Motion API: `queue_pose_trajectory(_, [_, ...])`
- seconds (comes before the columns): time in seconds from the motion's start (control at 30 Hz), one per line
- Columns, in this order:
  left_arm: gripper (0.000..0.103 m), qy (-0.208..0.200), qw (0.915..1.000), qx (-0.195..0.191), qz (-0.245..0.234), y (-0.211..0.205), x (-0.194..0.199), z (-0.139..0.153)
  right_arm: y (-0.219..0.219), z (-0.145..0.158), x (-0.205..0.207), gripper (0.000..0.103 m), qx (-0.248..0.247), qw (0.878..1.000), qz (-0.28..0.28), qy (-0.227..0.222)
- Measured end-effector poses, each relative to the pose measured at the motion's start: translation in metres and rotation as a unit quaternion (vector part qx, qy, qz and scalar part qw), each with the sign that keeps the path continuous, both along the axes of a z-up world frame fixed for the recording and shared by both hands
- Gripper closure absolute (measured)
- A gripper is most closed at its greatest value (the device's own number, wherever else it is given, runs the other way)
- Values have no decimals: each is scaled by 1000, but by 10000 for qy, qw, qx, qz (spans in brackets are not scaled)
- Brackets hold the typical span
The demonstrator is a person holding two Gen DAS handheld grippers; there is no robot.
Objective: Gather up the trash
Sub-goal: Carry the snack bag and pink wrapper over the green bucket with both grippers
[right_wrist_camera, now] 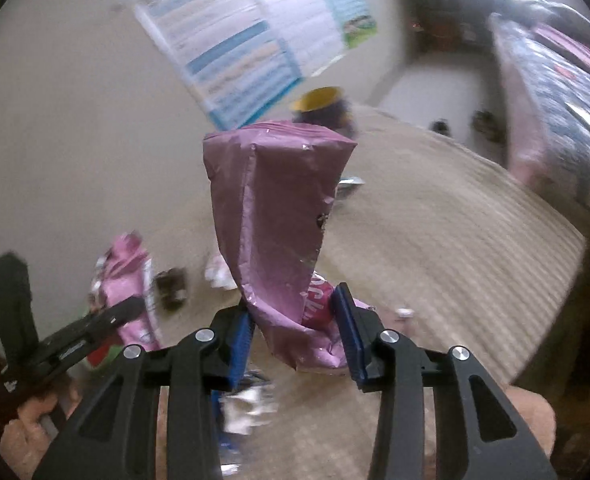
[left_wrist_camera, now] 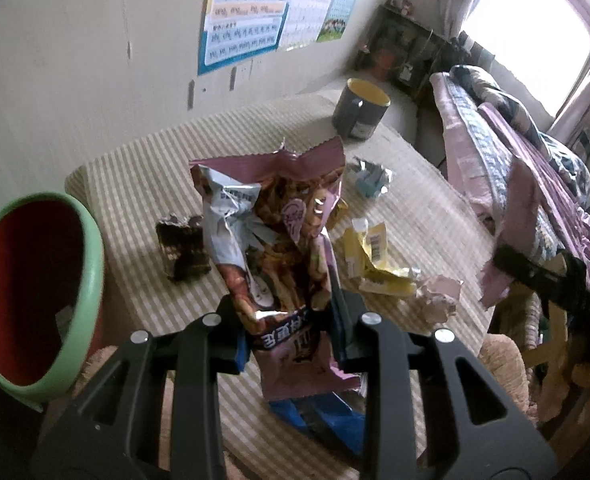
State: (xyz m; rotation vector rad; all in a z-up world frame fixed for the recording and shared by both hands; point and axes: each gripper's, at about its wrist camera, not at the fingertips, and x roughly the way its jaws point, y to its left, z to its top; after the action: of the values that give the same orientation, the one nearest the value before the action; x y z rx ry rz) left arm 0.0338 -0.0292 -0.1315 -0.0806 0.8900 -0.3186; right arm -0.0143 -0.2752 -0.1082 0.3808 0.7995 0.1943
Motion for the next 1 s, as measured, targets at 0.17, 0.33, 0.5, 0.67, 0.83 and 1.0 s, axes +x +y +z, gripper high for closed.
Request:
queue_pose_trajectory(0.17, [74,-243,9995,30,174,19,-5,13,42,15,7,65,-118,9990,425,-121])
queue_pose_trajectory(0.33, [74,-360,9988,30,333,38,-10,18,74,17,11,64,-194,9973,693,-113])
queue_pose_trajectory(0.5, [74,-337,9986,-52,412,52,-13,13,102,10,16,64,-292,9958,863,67])
queue_pose_trajectory(0.67, [74,-241,9977,-214,603,74,-11,4,125,9,18,64,-429,9937,1031,126])
queue_pose_trajectory(0.83, [74,-140,9962,-260,816,93,-9,-3,141,4,13,64,-515,9916,1166,206])
queue_pose_trajectory(1.0, [74,-118,9948,-219,990,110,-13,-8,151,0,14,64,-544,9898,1291,270])
